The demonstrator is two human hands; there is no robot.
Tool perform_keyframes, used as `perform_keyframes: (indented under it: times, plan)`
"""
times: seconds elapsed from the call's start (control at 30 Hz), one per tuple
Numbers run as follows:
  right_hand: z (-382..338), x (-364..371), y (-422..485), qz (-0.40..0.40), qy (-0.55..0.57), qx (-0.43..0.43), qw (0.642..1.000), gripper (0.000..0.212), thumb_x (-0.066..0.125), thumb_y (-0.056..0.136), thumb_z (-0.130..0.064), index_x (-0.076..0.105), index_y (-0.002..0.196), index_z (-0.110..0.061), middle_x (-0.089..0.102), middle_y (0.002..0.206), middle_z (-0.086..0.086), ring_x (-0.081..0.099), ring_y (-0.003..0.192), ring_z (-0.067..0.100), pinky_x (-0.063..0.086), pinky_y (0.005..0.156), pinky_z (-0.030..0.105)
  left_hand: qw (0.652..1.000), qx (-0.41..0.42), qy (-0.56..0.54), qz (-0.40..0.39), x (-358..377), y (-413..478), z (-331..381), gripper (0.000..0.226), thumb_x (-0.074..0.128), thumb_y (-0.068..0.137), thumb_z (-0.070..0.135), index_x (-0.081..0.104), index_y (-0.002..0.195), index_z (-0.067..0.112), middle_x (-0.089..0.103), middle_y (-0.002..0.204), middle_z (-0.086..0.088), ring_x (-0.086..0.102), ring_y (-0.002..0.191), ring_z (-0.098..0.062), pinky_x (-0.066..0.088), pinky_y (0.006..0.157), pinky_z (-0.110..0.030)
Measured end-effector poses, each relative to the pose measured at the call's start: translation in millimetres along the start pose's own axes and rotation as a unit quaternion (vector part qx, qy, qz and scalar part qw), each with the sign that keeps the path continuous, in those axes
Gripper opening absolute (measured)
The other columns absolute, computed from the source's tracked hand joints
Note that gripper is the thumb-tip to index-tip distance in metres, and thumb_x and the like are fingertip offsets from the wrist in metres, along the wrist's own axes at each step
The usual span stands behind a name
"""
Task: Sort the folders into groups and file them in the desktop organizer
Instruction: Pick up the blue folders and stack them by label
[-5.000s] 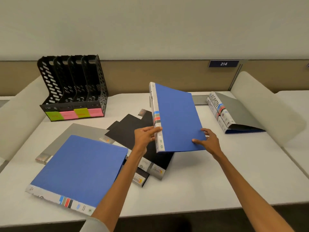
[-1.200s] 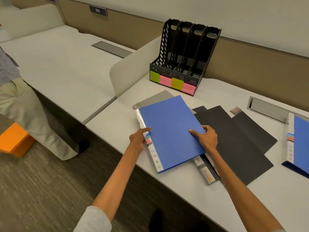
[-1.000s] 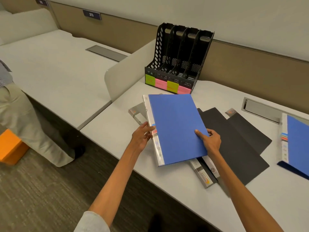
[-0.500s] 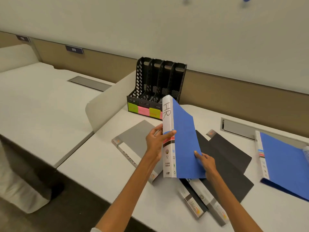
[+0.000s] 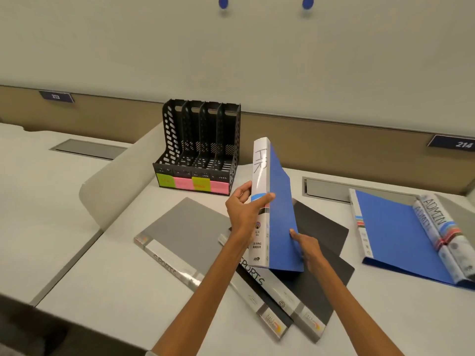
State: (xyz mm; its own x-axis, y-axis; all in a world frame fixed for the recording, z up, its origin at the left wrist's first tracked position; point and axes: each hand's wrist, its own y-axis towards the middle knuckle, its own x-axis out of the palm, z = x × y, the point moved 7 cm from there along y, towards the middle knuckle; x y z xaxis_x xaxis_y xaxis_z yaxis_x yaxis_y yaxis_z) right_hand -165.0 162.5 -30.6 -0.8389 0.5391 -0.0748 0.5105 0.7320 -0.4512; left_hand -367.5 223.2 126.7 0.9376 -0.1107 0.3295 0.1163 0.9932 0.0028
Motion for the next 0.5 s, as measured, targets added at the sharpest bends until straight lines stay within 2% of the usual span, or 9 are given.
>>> perform_keyframes:
  times: [0.13, 0.23, 0.3, 0.37, 0.5]
  plan:
    - [-14, -40, 6, 0.06, 0.022, -0.043, 0.997, 0.031, 0.066, 0.091, -0.033, 0.062, 0.098, -0.002, 0.062, 0.107, 0.01, 0.053, 0.095, 0.025, 0.038, 0.083, 0.038, 1.0, -0.013, 0.004, -0.026, 22, 8, -8, 0.052, 0.083, 0.073, 0.012, 0.06, 0.119, 0.016, 0.072, 0.111, 0.0, 0.073, 0.089, -0.021, 0.061, 0.075, -0.042]
    - [-25, -77, 12, 0.118, 0.035, -0.069, 0.99, 0.04, 0.067, 0.09, -0.032, 0.061, 0.11, 0.002, 0.062, 0.11, 0.009, 0.054, 0.094, 0.023, 0.039, 0.078, 0.035, 0.999, -0.039, 0.0, -0.032, 39, 16, -19, 0.052, 0.08, 0.076, 0.007, 0.057, 0.122, 0.013, 0.072, 0.109, 0.001, 0.074, 0.085, -0.017, 0.059, 0.064, -0.03]
    - [-32, -104, 15, 0.163, 0.041, -0.09, 0.982, 0.043, 0.069, 0.088, -0.033, 0.059, 0.118, -0.003, 0.062, 0.116, 0.008, 0.057, 0.098, 0.024, 0.044, 0.078, 0.035, 0.998, -0.047, 0.011, -0.034, 51, 23, -31, 0.048, 0.078, 0.078, 0.007, 0.058, 0.121, 0.011, 0.072, 0.109, 0.0, 0.074, 0.084, -0.016, 0.057, 0.061, -0.025]
    - [-39, -131, 19, 0.198, 0.027, -0.116, 0.973, 0.048, 0.071, 0.087, -0.033, 0.056, 0.125, -0.007, 0.06, 0.124, 0.008, 0.058, 0.11, 0.028, 0.048, 0.085, 0.037, 0.998, -0.054, 0.029, -0.034, 64, 30, -47, 0.042, 0.076, 0.08, 0.008, 0.059, 0.119, 0.01, 0.071, 0.111, -0.001, 0.074, 0.084, -0.016, 0.057, 0.059, -0.024]
    - [-51, -179, 28, 0.228, -0.03, -0.146, 0.962, 0.083, 0.08, 0.078, -0.039, 0.038, 0.145, -0.013, 0.043, 0.146, 0.006, 0.043, 0.133, 0.027, 0.04, 0.109, 0.048, 0.993, -0.02, 0.104, -0.047, 102, 41, -79, 0.032, 0.073, 0.085, 0.012, 0.062, 0.115, 0.012, 0.07, 0.116, 0.001, 0.074, 0.085, -0.014, 0.059, 0.063, -0.026]
